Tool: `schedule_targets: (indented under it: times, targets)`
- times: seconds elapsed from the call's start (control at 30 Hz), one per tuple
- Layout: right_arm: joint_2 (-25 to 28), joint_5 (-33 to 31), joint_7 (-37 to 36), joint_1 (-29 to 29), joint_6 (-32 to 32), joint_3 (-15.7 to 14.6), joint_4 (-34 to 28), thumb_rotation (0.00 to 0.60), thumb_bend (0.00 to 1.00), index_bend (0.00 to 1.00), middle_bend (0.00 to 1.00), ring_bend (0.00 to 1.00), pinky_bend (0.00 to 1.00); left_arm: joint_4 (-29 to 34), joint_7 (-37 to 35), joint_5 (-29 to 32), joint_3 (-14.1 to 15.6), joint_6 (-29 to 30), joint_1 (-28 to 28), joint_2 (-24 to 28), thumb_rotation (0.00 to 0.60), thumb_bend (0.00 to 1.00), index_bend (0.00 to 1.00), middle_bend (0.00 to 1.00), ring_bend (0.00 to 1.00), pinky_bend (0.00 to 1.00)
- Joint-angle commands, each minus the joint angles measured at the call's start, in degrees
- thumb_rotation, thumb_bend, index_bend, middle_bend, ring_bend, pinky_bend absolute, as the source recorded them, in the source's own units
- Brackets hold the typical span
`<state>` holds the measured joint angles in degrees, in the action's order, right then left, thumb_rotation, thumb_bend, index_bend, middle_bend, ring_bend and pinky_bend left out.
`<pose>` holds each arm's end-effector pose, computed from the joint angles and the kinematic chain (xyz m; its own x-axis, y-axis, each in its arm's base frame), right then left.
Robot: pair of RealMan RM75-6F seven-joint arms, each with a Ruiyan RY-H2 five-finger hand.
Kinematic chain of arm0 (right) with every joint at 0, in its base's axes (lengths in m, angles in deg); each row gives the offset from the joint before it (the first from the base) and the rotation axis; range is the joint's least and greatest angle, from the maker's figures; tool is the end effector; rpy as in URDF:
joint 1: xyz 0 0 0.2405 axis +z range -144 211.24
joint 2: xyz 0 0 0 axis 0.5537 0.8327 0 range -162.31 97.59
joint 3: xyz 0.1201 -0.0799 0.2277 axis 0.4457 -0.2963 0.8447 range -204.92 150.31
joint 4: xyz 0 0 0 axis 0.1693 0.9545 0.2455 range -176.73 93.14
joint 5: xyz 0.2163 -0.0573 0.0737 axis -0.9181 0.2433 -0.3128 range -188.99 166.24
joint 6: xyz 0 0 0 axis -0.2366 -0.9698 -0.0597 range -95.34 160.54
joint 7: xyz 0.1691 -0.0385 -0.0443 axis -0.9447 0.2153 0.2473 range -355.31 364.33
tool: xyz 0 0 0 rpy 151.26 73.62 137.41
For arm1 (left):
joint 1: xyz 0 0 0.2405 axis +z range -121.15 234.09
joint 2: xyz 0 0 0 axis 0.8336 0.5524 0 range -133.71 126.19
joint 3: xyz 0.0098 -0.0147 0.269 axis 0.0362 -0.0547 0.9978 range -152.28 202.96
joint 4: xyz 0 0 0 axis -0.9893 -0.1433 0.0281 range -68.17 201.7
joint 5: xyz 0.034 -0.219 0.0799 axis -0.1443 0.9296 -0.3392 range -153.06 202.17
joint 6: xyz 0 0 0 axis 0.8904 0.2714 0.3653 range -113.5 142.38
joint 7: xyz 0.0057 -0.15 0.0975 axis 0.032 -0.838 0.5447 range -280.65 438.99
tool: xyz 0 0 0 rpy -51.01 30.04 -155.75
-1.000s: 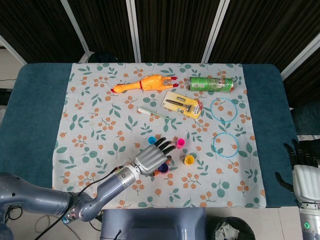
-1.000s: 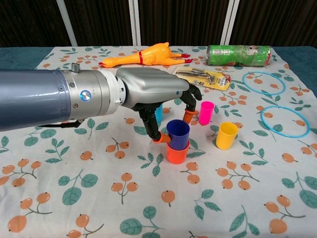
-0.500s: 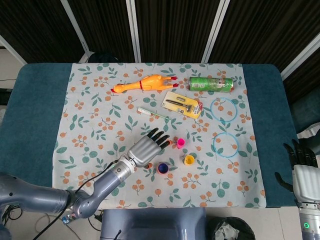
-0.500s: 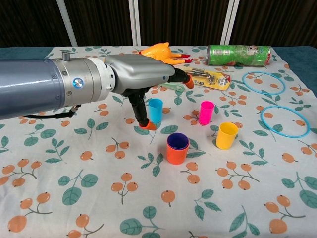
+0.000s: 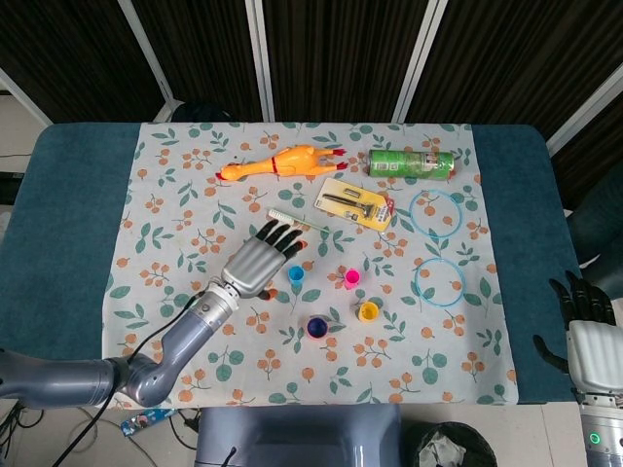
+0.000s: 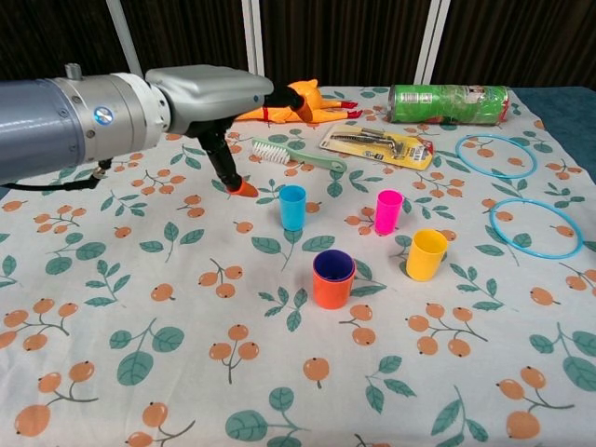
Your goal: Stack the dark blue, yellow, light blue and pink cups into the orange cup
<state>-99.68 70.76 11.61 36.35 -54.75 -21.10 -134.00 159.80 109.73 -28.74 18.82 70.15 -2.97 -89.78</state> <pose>-0.3390 -0.2189 0.1436 0.4532 0.0673 0.8889 -0.8897 0.0964 0.4463 -0.0492 0.3911 -0.0601 0.5912 0.1928 0.7832 0.7160 -0.5725 -0.3995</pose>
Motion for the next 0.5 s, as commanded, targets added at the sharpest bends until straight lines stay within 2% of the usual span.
schedule_targets:
  times: [0.03,0.2,0.27,0.4,0.5]
  targets:
    - [0.01,-0.14,-0.10,0.01,0.11,0.02,0.04,0.600,0.32,0.11,0.04,0.05,0.10,2.81,-2.94,-2.79,-0.08,4.49,3.61,4.26,0.600,0.15,0.12,0.05,0.00,0.03]
    - [-0.02,-0.13,-0.01,-0.01,0.18,-0.06,-0.07,0.600,0.32,0.11,0.04,0.05,0.10,6.27,-4.69,-8.54,2.68,12.74,10.43,12.02,0.600,0.15,0.11,0.04,0.00,0.02]
    - [-0.06,0.19,0.24,0.05,0.23,-0.24,-0.26,0.600,0.32,0.11,0.04,0.05,0.10,6.73,-5.94,-11.22,4.93,15.64,13.85,15.47,0.600,0.15,0.11,0.04,0.00,0.01]
    - [-0.04,0.65,-0.56,0.13,0.38,-0.43,-1.18,0.600,0.32,0.11,0.04,0.05,0.10,5.57,-8.60,-15.46,8.58,19.52,19.15,19.77,0.600,0.15,0.11,0.04,0.00,0.01]
    - [0.12,1.29,-1.35,0.43,1.16,-0.91,-1.64,0.600,0.32,0.11,0.04,0.05,0.10,3.12,-14.42,-17.67,10.55,23.45,24.55,21.30,0.600,0.15,0.11,0.04,0.00,0.01]
